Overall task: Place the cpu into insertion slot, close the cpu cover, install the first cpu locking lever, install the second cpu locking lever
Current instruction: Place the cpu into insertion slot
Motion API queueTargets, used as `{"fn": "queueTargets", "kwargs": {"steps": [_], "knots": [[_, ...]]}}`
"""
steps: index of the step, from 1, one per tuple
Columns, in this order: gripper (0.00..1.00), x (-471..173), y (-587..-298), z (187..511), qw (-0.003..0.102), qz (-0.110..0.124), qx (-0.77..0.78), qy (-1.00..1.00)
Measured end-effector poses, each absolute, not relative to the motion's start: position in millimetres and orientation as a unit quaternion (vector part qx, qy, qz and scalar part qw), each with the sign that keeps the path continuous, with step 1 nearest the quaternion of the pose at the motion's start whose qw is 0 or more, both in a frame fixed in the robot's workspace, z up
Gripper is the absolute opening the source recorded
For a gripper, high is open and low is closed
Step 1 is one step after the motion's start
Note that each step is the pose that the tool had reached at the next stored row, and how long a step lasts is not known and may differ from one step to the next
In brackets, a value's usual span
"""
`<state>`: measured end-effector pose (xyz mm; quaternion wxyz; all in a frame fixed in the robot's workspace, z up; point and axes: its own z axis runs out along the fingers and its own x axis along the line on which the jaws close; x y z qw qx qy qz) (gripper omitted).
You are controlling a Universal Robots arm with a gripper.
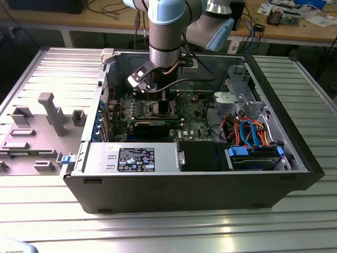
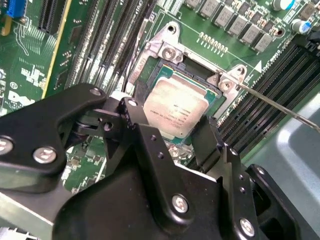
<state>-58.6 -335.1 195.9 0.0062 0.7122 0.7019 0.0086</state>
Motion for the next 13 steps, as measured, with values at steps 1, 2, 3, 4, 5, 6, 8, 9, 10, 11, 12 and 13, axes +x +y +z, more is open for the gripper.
{"fn": "queueTargets", "kwargs": {"steps": [1,2,3,4,5,6,8,9,10,11,12,13], "knots": [[0.62,-58.6,-335.1,195.9,0.006,0.009,0.712,0.702],[0.62,-58.6,-335.0,196.1,0.006,0.009,0.712,0.702],[0.62,-58.6,-335.1,196.8,0.006,0.009,0.712,0.702],[0.62,-58.6,-335.1,198.0,0.006,0.009,0.712,0.702],[0.62,-58.6,-335.1,200.5,0.006,0.009,0.712,0.702],[0.62,-58.6,-335.1,202.9,0.006,0.009,0.712,0.702],[0.62,-58.7,-335.1,208.4,0.006,0.008,0.712,0.702],[0.62,-58.6,-335.1,210.1,0.006,0.008,0.712,0.702],[0.62,-58.6,-335.0,212.3,0.006,0.008,0.712,0.702],[0.6,-58.6,-335.0,214.0,0.006,0.008,0.712,0.702],[0.54,-58.6,-335.1,215.4,0.006,0.008,0.712,0.702],[0.47,-58.6,-335.1,216.4,0.006,0.008,0.712,0.702]]}}
